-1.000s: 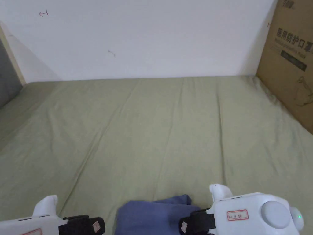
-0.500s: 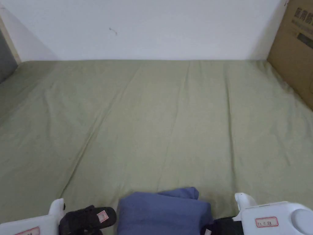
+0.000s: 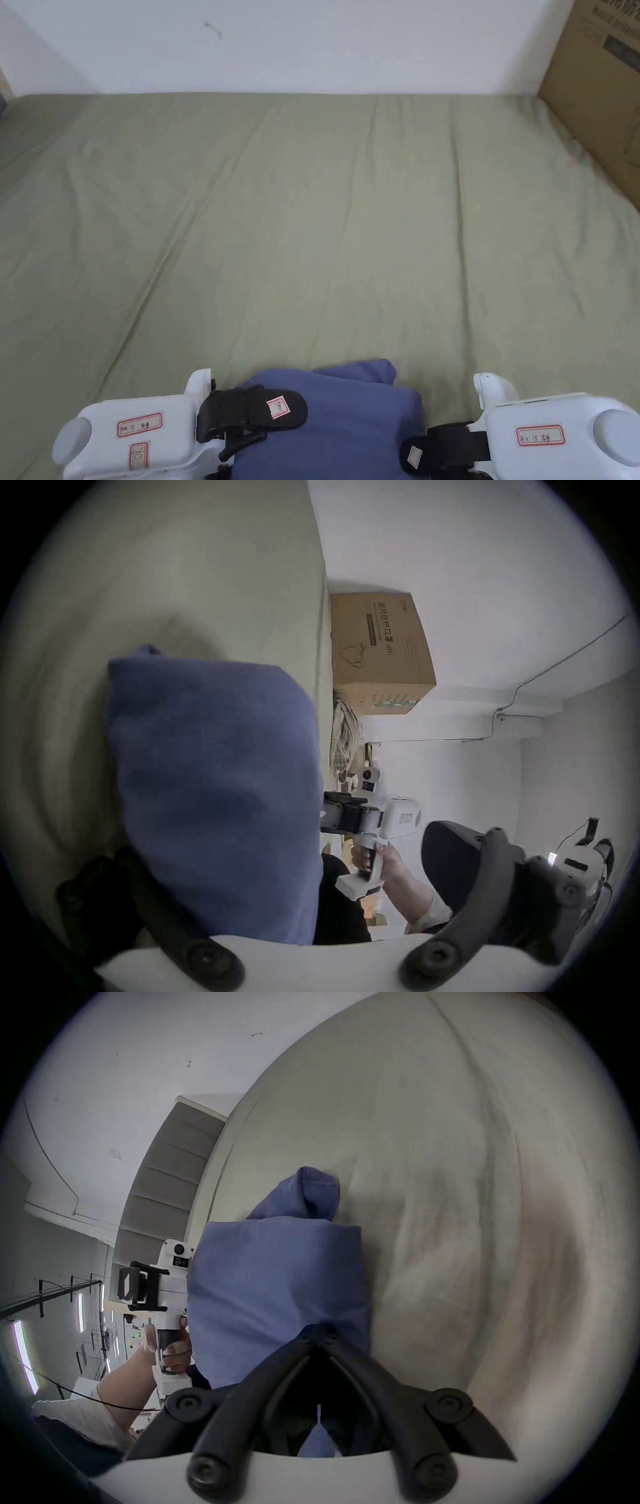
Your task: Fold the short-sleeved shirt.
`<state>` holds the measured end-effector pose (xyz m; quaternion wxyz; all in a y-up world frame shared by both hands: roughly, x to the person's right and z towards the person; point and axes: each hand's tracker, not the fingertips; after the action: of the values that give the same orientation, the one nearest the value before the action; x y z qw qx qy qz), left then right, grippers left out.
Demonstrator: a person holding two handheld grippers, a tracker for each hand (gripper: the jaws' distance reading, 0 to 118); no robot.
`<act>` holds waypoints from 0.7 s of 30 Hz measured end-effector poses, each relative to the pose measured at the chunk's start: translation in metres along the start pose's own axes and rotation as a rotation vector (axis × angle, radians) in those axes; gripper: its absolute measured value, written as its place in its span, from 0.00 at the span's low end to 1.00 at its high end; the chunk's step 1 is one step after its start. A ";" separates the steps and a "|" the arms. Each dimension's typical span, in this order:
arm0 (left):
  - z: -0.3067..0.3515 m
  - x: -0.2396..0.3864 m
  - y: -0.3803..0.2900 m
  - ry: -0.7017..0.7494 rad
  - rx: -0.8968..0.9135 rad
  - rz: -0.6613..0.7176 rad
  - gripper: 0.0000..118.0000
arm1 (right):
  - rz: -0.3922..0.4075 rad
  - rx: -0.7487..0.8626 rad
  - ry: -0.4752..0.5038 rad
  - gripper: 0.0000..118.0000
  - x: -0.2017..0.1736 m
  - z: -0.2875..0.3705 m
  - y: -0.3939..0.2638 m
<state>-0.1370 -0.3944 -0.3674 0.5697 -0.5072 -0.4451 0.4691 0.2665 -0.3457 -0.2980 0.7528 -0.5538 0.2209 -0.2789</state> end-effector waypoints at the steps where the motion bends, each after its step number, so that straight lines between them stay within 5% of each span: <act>1: 0.005 0.001 -0.002 0.052 0.022 -0.026 0.77 | -0.001 0.001 0.001 0.00 0.000 0.000 0.000; 3: 0.016 -0.007 -0.001 0.311 0.042 -0.099 0.19 | -0.003 0.002 0.002 0.00 0.000 0.000 -0.001; 4: 0.016 -0.012 -0.004 0.362 0.019 -0.105 0.18 | -0.008 0.004 0.025 0.00 0.002 -0.001 -0.001; 5: 0.017 -0.011 -0.006 0.219 0.044 -0.073 0.18 | -0.012 0.004 0.034 0.00 0.000 -0.002 -0.002; 8: 0.003 0.013 -0.011 0.334 0.026 -0.173 0.18 | -0.004 0.020 -0.031 0.00 -0.008 -0.001 -0.004; 16: 0.035 0.061 -0.005 0.371 0.010 -0.285 0.18 | 0.029 0.205 -0.312 0.00 -0.095 0.033 -0.024; 21: 0.117 0.087 0.013 0.528 -0.003 -0.368 0.18 | 0.085 0.284 -0.288 0.00 -0.143 0.026 -0.027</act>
<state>-0.2392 -0.2890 -0.3668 0.7400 -0.5231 -0.3670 0.2099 0.1716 -0.2384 -0.2617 0.8581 -0.4666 0.0925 -0.1932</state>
